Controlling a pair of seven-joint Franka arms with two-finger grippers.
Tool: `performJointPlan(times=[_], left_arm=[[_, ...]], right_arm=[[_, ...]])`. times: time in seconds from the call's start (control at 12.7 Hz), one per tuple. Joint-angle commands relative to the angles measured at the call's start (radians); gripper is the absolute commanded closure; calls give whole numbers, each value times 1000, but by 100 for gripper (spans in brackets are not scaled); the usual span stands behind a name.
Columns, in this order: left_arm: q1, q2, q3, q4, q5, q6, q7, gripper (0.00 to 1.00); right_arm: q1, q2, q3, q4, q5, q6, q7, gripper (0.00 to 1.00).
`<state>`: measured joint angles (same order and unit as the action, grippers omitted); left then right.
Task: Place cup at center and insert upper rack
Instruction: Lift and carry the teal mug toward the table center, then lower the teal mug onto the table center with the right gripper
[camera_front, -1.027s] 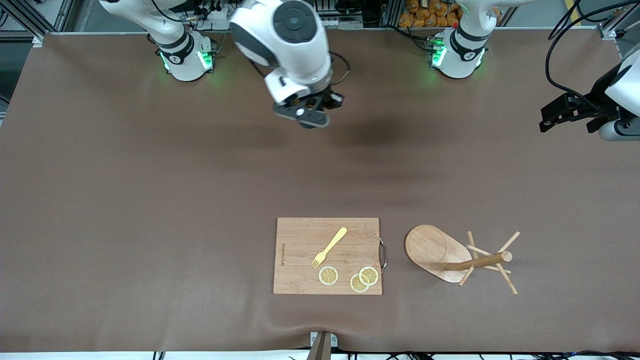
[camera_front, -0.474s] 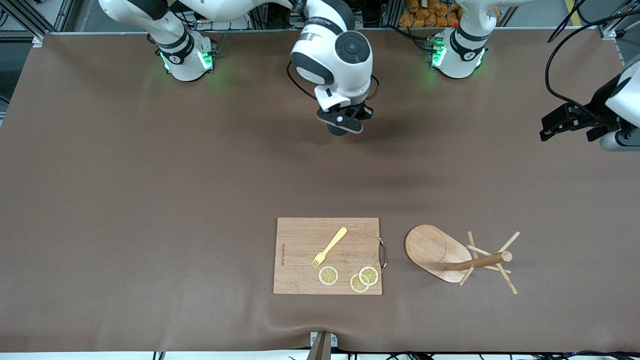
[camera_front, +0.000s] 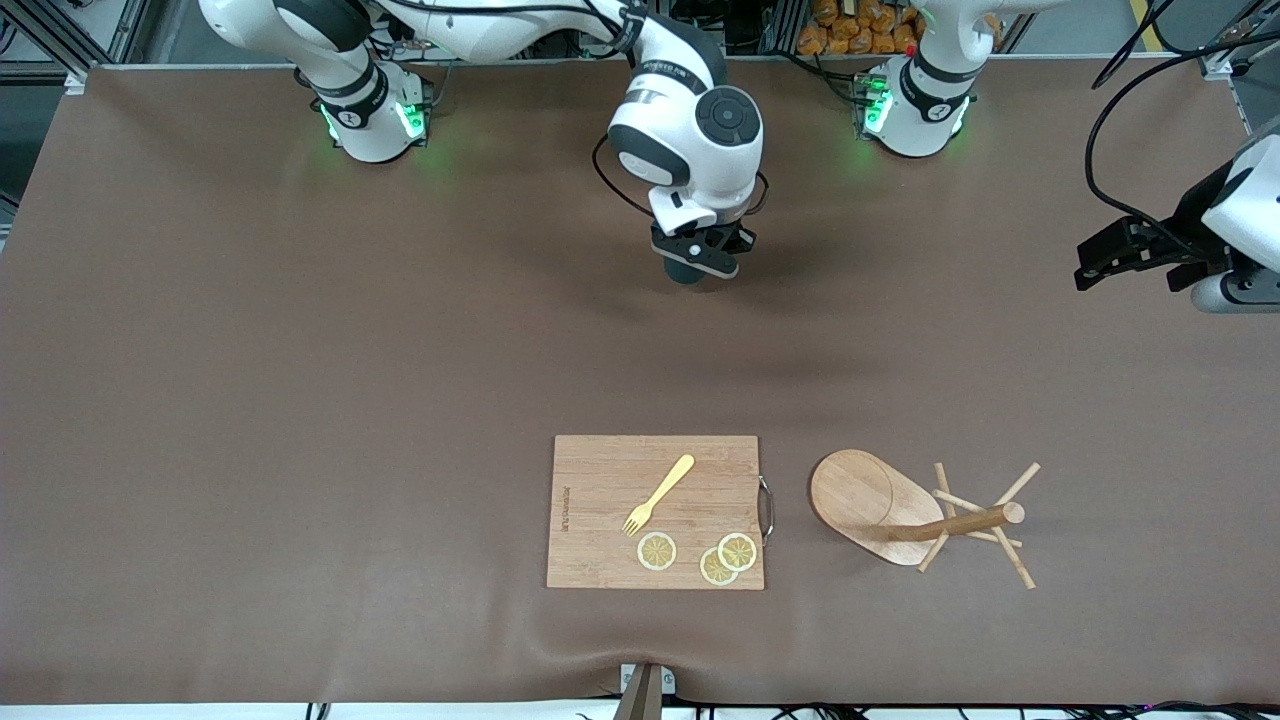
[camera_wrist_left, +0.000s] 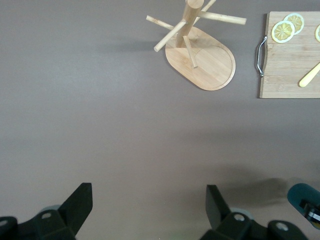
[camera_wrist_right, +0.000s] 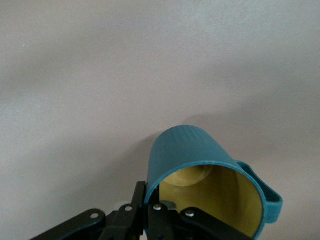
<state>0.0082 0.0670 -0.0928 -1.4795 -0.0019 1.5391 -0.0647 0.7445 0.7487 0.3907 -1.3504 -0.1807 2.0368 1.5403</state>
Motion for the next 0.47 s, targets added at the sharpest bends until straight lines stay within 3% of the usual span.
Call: performJointPlan(times=[0.0, 0.4], left_arm=[[-10, 5, -7, 15, -12, 3, 11, 0], [-22, 5, -7, 13, -9, 3, 11, 0]], right_arm=[[81, 41, -73, 45, -17, 20, 46, 100], [101, 72, -98, 51, -19, 42, 101, 100]])
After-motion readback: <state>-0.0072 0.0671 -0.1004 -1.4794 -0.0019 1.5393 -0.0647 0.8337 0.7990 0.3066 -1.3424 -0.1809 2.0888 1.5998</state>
